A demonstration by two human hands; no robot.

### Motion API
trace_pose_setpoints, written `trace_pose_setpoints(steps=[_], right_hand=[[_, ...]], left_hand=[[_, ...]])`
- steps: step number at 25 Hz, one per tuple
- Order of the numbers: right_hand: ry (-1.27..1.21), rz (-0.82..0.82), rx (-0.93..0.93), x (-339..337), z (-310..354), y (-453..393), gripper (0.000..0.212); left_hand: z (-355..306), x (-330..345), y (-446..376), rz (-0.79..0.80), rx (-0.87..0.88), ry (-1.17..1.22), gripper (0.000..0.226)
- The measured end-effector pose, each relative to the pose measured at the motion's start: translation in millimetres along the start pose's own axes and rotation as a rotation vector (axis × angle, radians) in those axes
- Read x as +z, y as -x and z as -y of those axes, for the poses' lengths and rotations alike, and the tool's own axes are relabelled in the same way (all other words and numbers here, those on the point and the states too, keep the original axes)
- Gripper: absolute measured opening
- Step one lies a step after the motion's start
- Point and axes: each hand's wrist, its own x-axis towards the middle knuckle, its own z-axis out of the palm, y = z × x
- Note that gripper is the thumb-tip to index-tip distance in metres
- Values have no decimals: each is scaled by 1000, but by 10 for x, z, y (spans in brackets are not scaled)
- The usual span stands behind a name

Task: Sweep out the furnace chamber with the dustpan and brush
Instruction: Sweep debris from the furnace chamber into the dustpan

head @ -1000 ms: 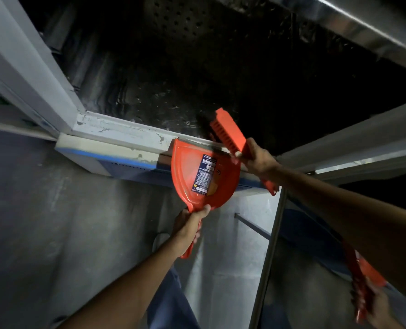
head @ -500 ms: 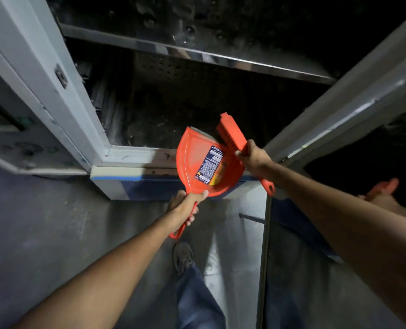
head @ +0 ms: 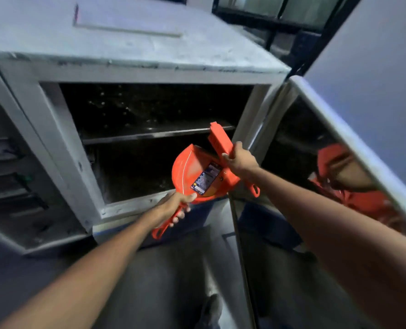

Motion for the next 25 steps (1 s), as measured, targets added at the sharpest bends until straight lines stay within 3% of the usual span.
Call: trace_pose_setpoints(steps=[6, 9, 14, 17, 22, 25], right_hand=[[42, -476, 1, -1574, -120, 463, 39], [81, -635, 143, -2250, -350, 592, 35], [80, -450, 474, -2508, -781, 678, 45], [59, -415, 451, -2417, -746, 644, 48], [77, -242, 327, -2420, -529, 670, 27], [-27, -274, 350, -2678, -663, 784, 29]], left_hand=[[-1089, -108, 575, 29, 218, -222, 65], [-1622, -34, 695, 45, 313, -305, 75], [-1970, 278, 646, 58, 422, -430, 63], [-2055, 376, 577, 25, 453, -476, 58], [-2235, 439, 519, 7, 451, -517, 58], [-2313, 421, 487, 0, 430, -529, 60]])
